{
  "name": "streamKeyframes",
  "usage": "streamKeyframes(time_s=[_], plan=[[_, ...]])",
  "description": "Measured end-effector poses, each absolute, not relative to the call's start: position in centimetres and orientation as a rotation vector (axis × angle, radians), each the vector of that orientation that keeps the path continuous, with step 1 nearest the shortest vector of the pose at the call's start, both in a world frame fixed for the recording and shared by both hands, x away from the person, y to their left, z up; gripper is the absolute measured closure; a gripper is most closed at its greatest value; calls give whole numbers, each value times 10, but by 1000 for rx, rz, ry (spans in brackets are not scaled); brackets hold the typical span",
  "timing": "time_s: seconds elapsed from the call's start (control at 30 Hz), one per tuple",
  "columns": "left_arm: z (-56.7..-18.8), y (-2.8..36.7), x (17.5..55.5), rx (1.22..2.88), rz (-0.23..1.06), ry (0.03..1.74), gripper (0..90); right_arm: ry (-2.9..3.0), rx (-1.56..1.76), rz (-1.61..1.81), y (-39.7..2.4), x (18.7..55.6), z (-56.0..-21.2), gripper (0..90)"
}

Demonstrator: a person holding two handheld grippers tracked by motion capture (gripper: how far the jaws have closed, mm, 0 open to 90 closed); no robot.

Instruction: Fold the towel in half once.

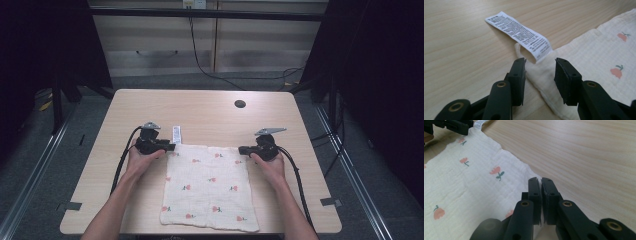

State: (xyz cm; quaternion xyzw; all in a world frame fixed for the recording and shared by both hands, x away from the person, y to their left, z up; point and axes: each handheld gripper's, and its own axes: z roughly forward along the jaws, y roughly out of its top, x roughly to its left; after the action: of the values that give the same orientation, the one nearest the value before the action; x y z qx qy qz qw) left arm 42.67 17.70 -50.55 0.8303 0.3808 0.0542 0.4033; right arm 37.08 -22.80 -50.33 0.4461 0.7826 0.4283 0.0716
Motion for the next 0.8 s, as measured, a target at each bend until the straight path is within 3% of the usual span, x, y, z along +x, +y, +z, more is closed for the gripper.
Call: streamKeyframes(time_s=[0.13,0.23,0.4,0.8], plan=[[-506,171,423,2138,219,924,743,2353,1344,1285,-228,370,-504,869],[-506,169,422,2137,204,913,835,2353,1341,1295,-228,369,-504,870],[-507,175,425,2093,116,955,853,2331,1343,1331,-231,368,-499,871],[-482,182,415,1995,102,891,855,2285,1316,1379,-240,365,-477,872]])
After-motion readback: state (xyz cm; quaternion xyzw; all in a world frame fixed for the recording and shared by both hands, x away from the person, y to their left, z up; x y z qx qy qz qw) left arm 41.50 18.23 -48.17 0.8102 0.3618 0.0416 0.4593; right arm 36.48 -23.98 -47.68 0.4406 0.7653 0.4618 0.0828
